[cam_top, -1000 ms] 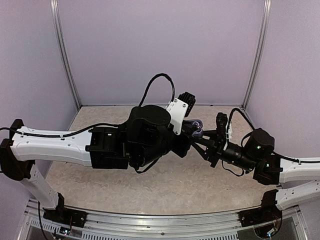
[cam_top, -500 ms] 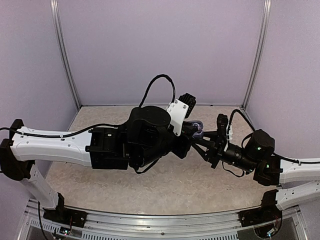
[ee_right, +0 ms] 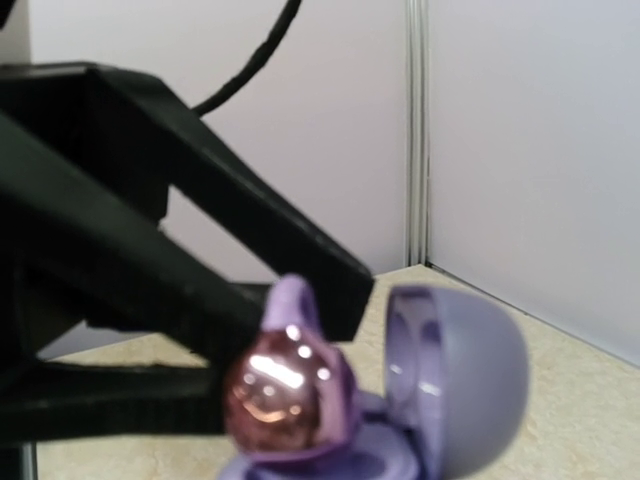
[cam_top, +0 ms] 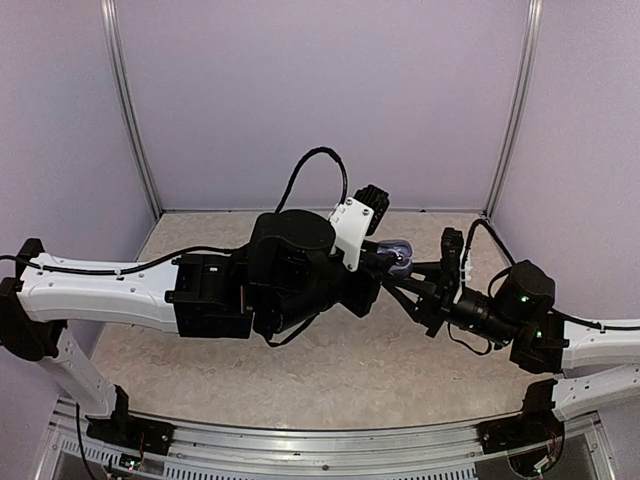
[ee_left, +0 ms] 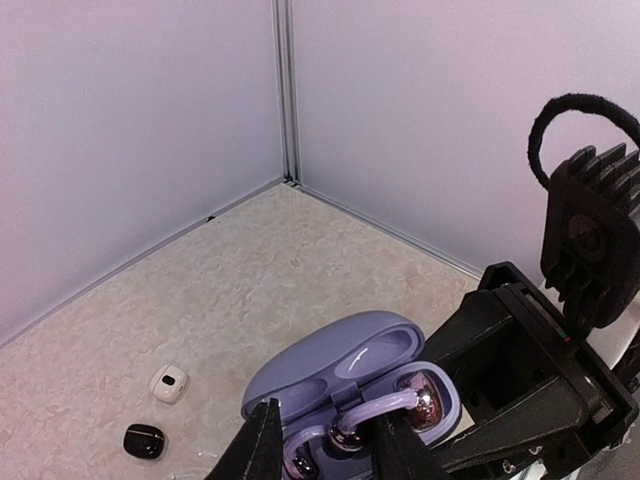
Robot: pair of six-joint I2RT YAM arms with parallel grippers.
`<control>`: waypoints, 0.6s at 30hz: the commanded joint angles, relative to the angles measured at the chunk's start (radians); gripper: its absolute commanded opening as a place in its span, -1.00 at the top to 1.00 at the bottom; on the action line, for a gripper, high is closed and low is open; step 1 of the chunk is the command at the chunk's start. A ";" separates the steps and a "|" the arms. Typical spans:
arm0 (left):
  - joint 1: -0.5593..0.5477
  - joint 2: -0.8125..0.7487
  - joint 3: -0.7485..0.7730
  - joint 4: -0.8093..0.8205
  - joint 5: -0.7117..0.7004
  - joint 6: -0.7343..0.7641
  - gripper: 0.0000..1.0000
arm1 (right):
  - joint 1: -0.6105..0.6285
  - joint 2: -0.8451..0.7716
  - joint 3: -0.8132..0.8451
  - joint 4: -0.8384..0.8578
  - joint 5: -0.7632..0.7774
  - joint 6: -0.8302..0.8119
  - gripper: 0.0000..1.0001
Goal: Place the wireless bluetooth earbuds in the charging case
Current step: Adjust the right earbud in the right side groove of the charging case.
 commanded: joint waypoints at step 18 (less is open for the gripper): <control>-0.007 -0.018 -0.027 -0.064 0.070 0.062 0.68 | 0.005 0.014 0.019 0.101 -0.049 0.007 1.00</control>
